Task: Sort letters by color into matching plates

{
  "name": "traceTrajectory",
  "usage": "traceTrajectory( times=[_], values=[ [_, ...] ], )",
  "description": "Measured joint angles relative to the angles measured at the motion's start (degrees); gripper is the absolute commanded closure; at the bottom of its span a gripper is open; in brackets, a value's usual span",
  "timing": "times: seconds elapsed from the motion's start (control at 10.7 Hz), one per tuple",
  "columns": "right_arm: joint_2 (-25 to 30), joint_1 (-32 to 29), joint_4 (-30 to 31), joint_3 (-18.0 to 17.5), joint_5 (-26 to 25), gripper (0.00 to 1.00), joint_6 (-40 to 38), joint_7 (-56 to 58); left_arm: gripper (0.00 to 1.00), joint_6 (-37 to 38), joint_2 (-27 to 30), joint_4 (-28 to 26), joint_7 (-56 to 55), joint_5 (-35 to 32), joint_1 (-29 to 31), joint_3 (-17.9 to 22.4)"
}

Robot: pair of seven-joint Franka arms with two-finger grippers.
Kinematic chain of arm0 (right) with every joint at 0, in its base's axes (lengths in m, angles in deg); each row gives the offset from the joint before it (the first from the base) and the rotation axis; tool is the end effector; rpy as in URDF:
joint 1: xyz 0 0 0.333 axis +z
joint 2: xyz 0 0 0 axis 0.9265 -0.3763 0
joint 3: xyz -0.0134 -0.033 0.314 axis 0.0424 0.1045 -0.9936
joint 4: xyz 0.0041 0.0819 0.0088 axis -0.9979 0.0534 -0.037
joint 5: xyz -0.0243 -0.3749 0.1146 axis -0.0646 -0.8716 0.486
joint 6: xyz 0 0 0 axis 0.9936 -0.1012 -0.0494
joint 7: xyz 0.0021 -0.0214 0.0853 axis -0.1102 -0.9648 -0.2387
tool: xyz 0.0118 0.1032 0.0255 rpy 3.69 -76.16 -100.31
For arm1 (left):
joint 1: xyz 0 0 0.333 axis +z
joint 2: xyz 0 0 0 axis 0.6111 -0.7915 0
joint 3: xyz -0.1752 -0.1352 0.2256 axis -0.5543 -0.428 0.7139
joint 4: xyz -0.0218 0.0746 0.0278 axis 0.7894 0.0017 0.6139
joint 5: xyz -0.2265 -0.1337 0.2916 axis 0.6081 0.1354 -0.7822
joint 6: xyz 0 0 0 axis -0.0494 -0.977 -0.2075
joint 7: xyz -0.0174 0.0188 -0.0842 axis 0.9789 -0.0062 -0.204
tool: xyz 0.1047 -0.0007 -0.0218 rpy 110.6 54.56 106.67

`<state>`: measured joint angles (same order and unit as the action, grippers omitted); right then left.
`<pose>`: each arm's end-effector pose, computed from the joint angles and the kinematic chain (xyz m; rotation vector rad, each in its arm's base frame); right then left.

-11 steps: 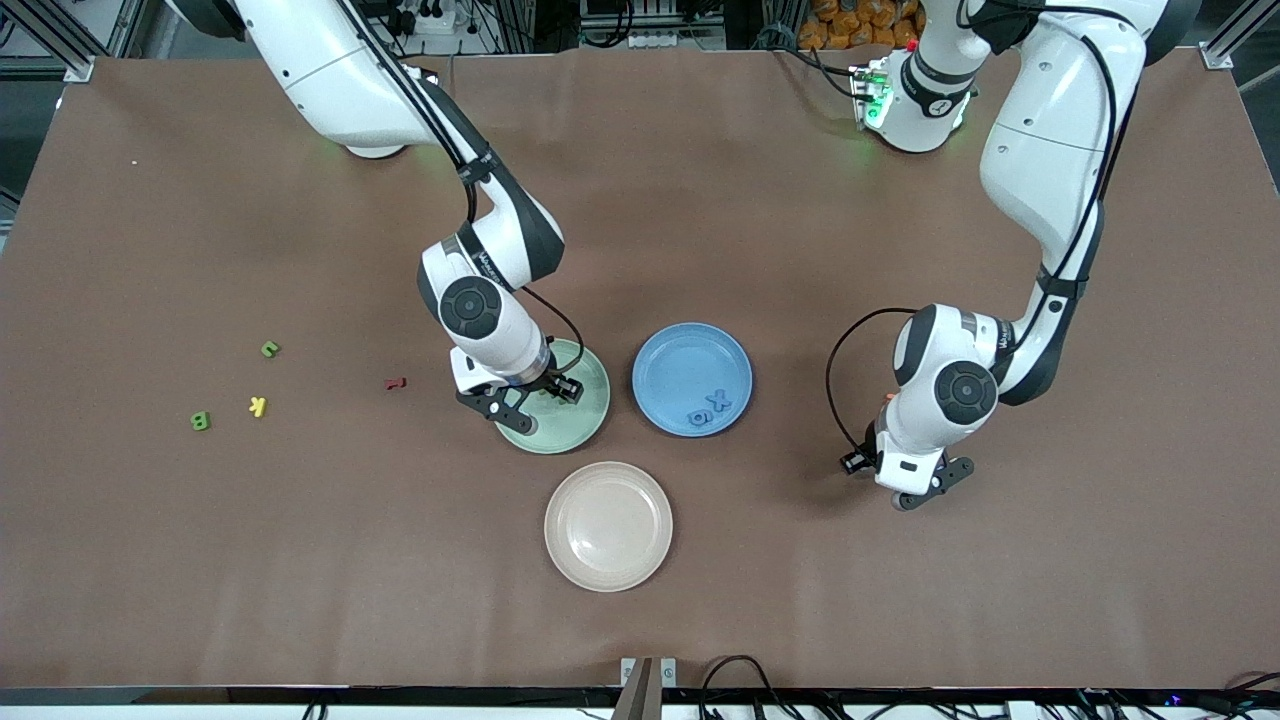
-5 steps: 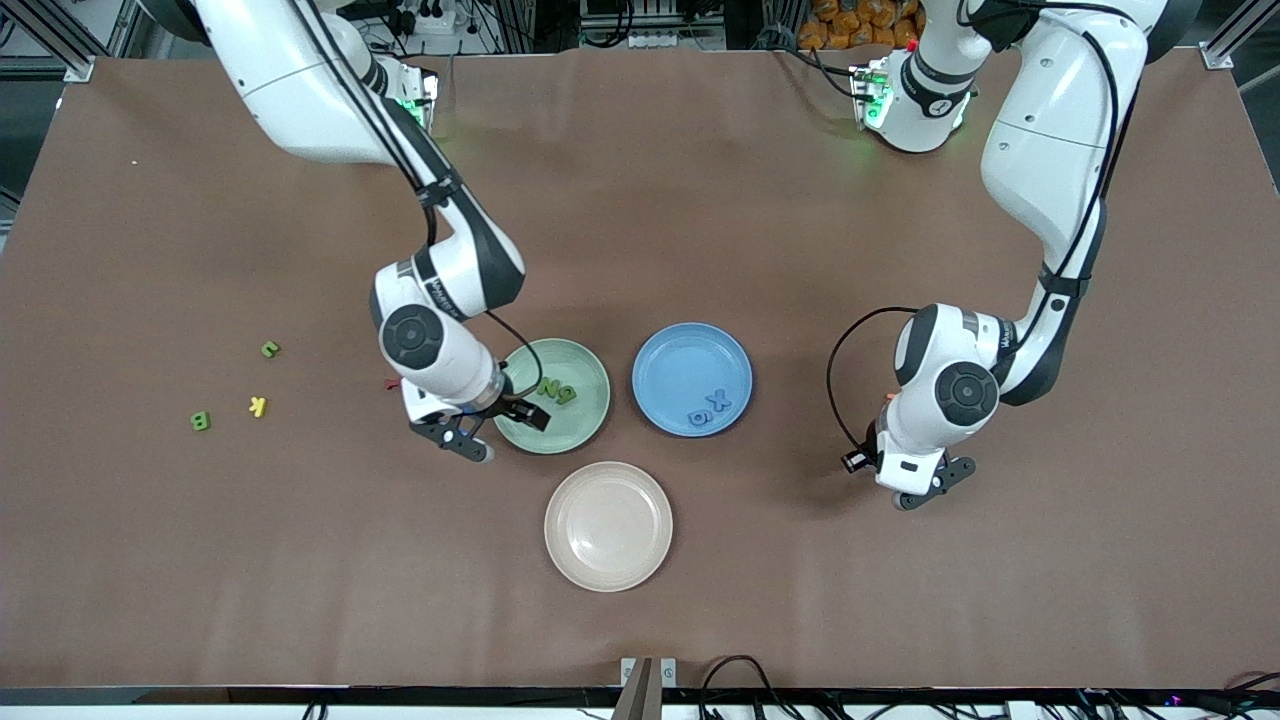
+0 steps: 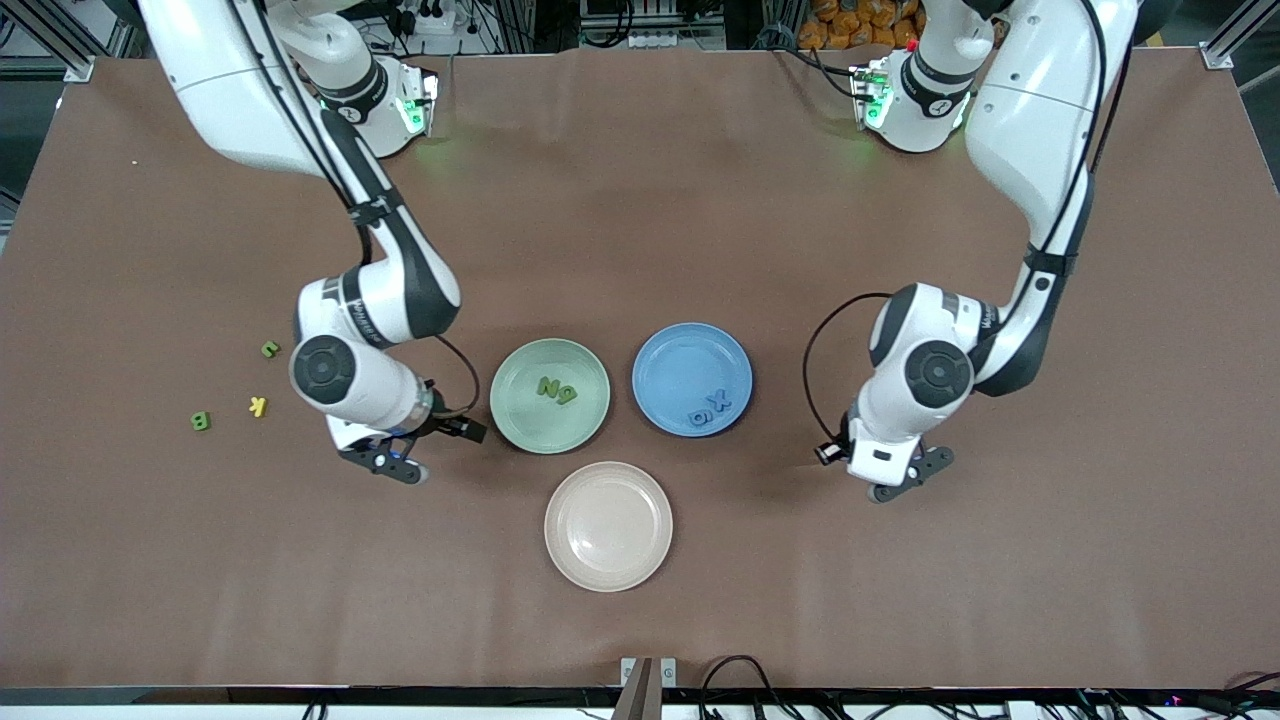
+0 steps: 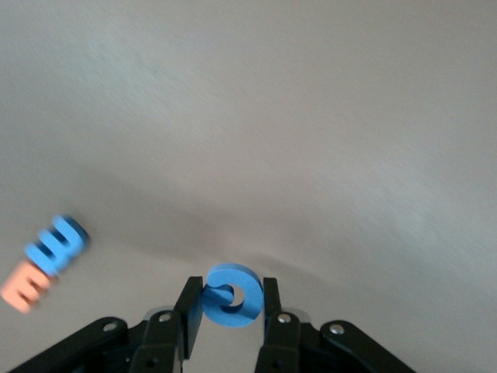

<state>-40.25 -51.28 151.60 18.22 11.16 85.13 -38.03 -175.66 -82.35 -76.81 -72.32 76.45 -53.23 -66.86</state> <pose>0.6410 0.2044 0.2521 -3.0354 0.5432 0.1171 0.6480 -0.2411 0.2329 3.0123 0.7595 0.0466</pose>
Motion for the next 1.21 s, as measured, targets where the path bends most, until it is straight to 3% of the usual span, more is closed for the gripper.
traceTrajectory(
  times=[0.47,0.56,0.65,0.93,1.21],
  values=[
    [2.05,-6.7,-0.05,1.38,-0.03,0.0,-3.1,9.02,1.0,0.08,0.86,0.53,-12.97,0.0,-11.48,-0.18],
    [2.14,-7.25,-0.05,2.33,-0.07,0.0,-3.1,10.86,0.85,0.09,0.85,0.56,-13.5,-0.01,-12.87,-0.18],
    [2.23,-7.91,0.04,3.11,-0.08,0.0,-3.11,12.98,0.01,0.24,0.75,0.55,-13.54,-0.01,-13.99,-0.2],
    [2.43,-11.65,2.34,4.42,-0.3,0.0,-1.04,18.89,0.0,1.05,-0.31,0.33,-13.54,-0.74,-16.85,-0.13],
    [2.75,-16.91,6.12,4.6,-2.43,0.0,1.24,20.95,0.0,5.07,-0.84,0.15,-13.61,-6.07,-18.78,0.01]
  ],
)
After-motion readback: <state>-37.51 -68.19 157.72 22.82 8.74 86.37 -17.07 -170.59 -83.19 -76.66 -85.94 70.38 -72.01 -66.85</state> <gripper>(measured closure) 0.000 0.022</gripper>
